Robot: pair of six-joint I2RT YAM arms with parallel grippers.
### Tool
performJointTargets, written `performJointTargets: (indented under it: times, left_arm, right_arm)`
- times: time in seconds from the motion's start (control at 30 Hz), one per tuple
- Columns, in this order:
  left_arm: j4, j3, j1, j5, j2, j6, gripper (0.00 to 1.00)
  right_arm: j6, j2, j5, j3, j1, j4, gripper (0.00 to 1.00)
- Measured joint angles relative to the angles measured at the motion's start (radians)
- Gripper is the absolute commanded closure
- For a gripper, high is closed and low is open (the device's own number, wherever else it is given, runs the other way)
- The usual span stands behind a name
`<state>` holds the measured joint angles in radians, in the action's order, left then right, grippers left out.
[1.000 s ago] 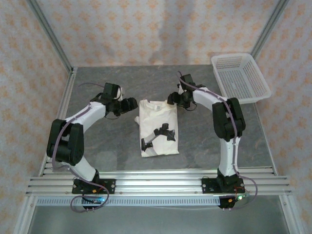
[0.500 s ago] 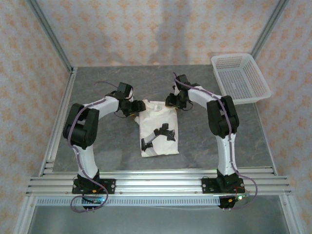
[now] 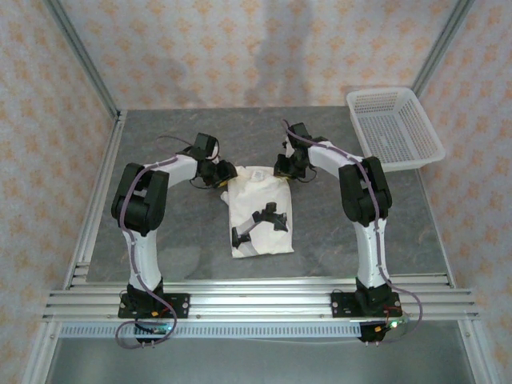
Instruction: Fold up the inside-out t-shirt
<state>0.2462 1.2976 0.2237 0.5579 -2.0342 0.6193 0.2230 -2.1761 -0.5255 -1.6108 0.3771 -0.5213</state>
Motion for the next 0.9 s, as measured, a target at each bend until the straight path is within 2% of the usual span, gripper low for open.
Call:
performJointTargets:
  times: [0.13, 0.23, 0.27, 0.3, 0.33, 0.4, 0.47, 0.6, 0.9]
  left_arm:
    - [-0.027, 0.000, -0.009, 0.031, -0.017, 0.035, 0.82]
    - [-0.093, 0.007, -0.006, 0.064, -0.041, 0.049, 0.98]
    - [-0.122, 0.013, 0.000, 0.073, -0.052, 0.055, 1.00]
    - [-0.154, 0.017, 0.008, 0.079, -0.062, 0.057, 1.00]
    - [-0.175, 0.017, 0.017, 0.084, -0.066, 0.063, 1.00]
    - [-0.191, 0.016, 0.027, 0.089, -0.068, 0.064, 1.00]
    - [-0.200, 0.016, 0.035, 0.090, -0.067, 0.064, 1.00]
    - [-0.200, 0.015, 0.037, 0.089, -0.067, 0.061, 1.00]
    - [-0.202, -0.006, 0.036, 0.085, -0.045, 0.061, 1.00]
  right_arm:
    - [0.000, 0.000, -0.006, 0.000, 0.000, -0.002, 0.84]
    - [0.000, 0.000, -0.007, 0.000, 0.000, -0.003, 0.87]
    - [0.000, 0.000, -0.007, 0.000, 0.000, -0.003, 0.87]
    - [0.000, 0.000, -0.007, 0.000, 0.000, -0.003, 0.86]
    - [0.000, 0.000, -0.006, 0.000, 0.000, -0.003, 0.80]
    - [0.005, 0.001, -0.002, 0.001, -0.001, -0.003, 0.57]
    - [0.013, 0.015, 0.007, 0.014, -0.003, 0.010, 0.48]
    - [0.031, 0.111, 0.072, 0.115, -0.013, 0.039, 0.41]
    - [0.059, 0.158, 0.125, 0.200, -0.047, 0.083, 0.41]
